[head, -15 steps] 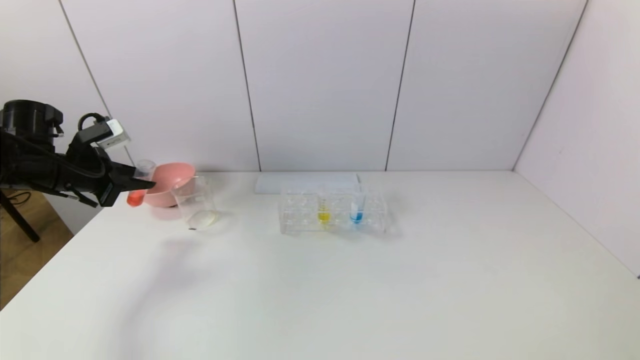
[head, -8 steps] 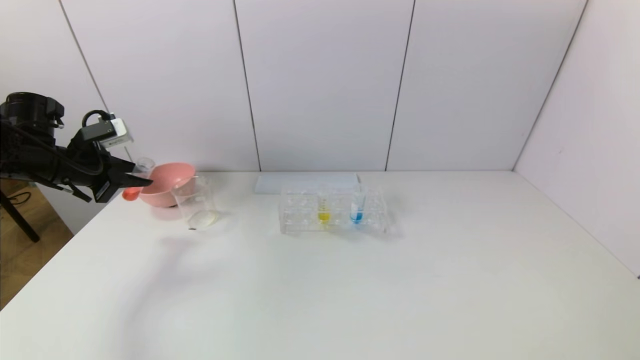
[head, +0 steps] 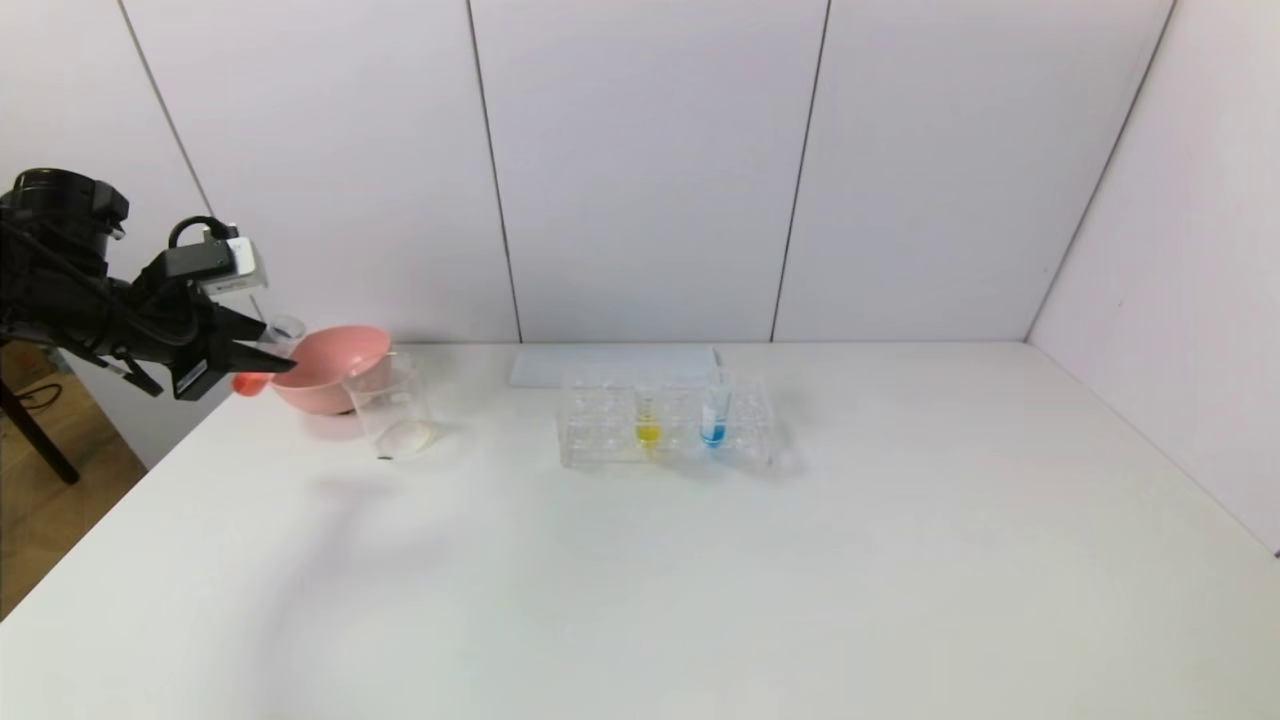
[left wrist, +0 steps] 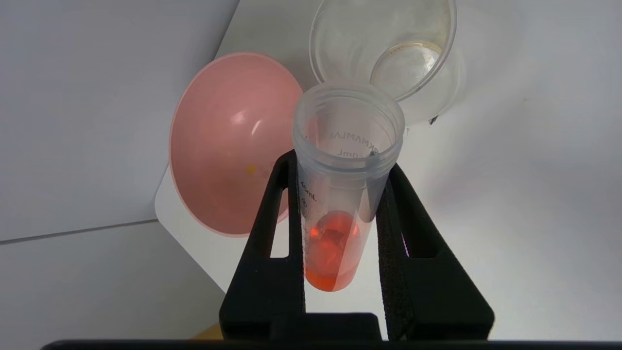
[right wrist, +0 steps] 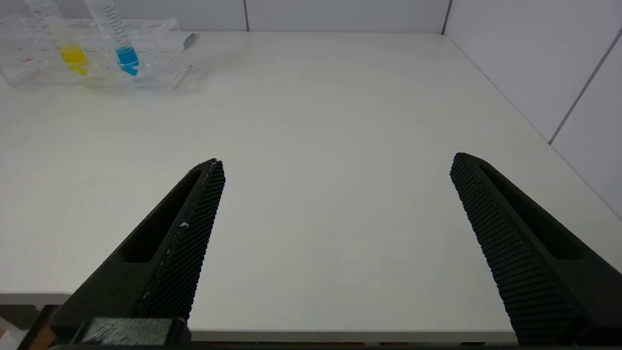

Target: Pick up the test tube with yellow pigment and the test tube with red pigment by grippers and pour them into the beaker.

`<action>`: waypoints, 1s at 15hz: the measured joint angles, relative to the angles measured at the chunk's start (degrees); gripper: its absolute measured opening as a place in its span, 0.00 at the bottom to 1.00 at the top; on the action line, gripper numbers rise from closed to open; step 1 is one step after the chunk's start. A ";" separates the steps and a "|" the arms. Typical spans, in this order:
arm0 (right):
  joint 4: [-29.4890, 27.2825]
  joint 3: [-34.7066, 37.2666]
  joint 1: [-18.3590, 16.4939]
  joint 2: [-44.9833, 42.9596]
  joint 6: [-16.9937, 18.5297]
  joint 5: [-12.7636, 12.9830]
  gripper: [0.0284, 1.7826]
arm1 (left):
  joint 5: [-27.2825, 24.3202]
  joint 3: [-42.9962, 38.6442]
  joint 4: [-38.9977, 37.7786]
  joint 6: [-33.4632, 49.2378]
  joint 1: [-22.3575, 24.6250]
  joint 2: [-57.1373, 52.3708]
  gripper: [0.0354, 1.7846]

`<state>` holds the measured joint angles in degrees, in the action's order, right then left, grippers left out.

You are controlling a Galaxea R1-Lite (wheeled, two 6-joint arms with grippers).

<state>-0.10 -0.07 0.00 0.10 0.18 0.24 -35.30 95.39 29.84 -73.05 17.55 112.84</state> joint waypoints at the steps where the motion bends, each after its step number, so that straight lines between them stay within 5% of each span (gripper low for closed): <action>1: 0.00 0.00 0.00 0.00 0.00 0.00 0.95 | 0.55 0.96 0.94 -0.55 -0.35 0.32 0.23; 15: 0.00 -0.02 0.00 0.00 0.00 0.00 0.95 | 8.92 6.18 4.89 -4.68 -3.58 1.77 0.23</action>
<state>-0.10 -0.10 0.00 0.10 0.18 0.24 -26.38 101.57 34.73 -77.73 13.97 114.60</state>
